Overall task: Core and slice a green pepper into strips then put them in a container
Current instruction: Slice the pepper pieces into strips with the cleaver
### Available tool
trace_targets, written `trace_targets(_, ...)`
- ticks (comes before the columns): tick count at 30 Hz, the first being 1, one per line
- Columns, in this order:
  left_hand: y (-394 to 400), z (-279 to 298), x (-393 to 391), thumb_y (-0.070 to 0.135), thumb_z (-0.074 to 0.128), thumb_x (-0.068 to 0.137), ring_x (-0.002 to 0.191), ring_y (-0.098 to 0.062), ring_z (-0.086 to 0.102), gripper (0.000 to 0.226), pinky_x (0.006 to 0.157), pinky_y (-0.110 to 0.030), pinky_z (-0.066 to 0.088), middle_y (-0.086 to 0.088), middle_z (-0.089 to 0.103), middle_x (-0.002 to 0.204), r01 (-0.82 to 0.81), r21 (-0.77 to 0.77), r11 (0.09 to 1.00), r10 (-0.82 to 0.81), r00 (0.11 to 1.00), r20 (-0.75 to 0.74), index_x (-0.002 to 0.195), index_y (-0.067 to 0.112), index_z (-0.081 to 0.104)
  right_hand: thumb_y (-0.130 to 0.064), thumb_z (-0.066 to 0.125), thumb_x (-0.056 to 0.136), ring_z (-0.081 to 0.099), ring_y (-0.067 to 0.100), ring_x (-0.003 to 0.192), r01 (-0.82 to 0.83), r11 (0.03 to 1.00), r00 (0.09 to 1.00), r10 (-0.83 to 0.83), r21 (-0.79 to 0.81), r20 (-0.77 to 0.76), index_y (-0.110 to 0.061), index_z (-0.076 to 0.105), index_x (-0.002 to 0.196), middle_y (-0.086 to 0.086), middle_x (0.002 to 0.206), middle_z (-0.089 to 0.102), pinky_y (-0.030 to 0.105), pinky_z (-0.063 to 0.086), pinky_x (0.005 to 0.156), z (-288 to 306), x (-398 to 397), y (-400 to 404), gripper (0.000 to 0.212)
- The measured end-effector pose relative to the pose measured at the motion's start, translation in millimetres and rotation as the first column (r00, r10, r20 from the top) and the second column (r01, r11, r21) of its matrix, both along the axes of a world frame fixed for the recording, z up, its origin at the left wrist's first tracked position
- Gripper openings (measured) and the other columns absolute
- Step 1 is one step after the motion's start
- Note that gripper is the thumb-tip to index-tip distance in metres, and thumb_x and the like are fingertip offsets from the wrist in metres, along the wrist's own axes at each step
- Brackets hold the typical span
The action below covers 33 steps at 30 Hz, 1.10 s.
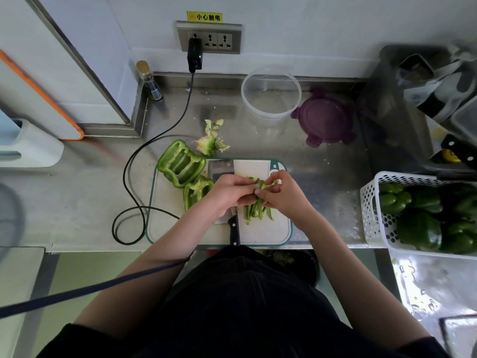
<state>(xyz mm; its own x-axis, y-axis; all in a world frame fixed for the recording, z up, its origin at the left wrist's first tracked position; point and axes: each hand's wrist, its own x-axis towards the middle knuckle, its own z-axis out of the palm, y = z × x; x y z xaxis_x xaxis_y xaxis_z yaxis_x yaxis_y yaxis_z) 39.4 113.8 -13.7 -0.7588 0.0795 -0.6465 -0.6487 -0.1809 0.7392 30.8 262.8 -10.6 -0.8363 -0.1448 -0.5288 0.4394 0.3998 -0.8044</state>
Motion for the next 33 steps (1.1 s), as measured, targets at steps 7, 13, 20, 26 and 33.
trace_targets(7,12.0,-12.1,-4.3,0.005,0.058,0.091,0.074,-0.016,0.067,0.011,0.077,-0.030,0.057,-0.005,0.068,0.084,0.149,-0.360,0.921,-0.241,0.944,-0.226,0.089,0.013,0.065,-0.005,0.054,0.093,0.052,0.018,0.071,-0.163,0.986,0.984,0.165,0.044,-0.062,-0.016,0.041,0.106,0.008,0.076,0.056,0.029,0.045,0.069,-7.2,-9.2,7.6,0.021)
trace_targets(13,28.3,-19.7,-13.5,-0.002,0.054,0.091,0.088,-0.027,0.063,0.015,0.090,-0.037,0.053,-0.014,0.065,0.091,-0.037,-0.094,0.995,0.025,0.992,-0.124,0.086,0.007,0.065,0.007,0.041,0.097,0.060,0.026,0.086,0.352,0.811,0.917,-0.198,-0.468,0.345,-0.007,0.039,0.118,0.018,0.101,0.053,0.042,0.047,0.098,-21.2,-20.7,12.9,0.025)
trace_targets(20,33.0,-25.7,-19.6,0.006,0.056,0.090,0.085,-0.020,0.068,0.013,0.081,-0.032,0.056,-0.013,0.069,0.094,0.028,-0.345,0.938,-0.079,0.988,-0.134,0.099,0.004,0.066,-0.024,0.044,0.100,0.061,0.018,0.082,-0.109,0.990,0.993,0.113,0.092,-0.031,-0.007,0.048,0.105,0.011,0.095,0.063,0.025,0.047,0.070,-30.0,-15.9,10.1,0.018)
trace_targets(26,32.2,-19.2,-26.5,0.005,0.056,0.091,0.088,-0.026,0.068,0.013,0.084,-0.037,0.055,-0.014,0.069,0.093,0.024,-0.210,0.977,-0.052,0.990,-0.129,0.086,0.011,0.066,-0.028,0.031,0.104,0.047,0.016,0.065,-0.173,0.984,0.984,0.175,0.050,-0.037,-0.018,0.045,0.077,0.001,0.068,0.049,0.037,0.043,0.072,-28.4,-23.9,8.9,0.033)
trace_targets(33,38.9,-15.5,-21.3,-0.002,0.054,0.091,0.073,-0.015,0.065,0.021,0.070,-0.022,0.056,-0.008,0.067,0.078,-0.159,-0.101,0.982,0.154,0.986,-0.062,0.076,0.010,0.065,-0.030,0.028,0.104,0.044,0.013,0.057,-0.009,0.991,0.995,0.022,0.131,-0.098,-0.016,0.045,0.068,0.000,0.063,0.047,0.025,0.034,0.053,-35.6,-19.8,-6.5,0.043)
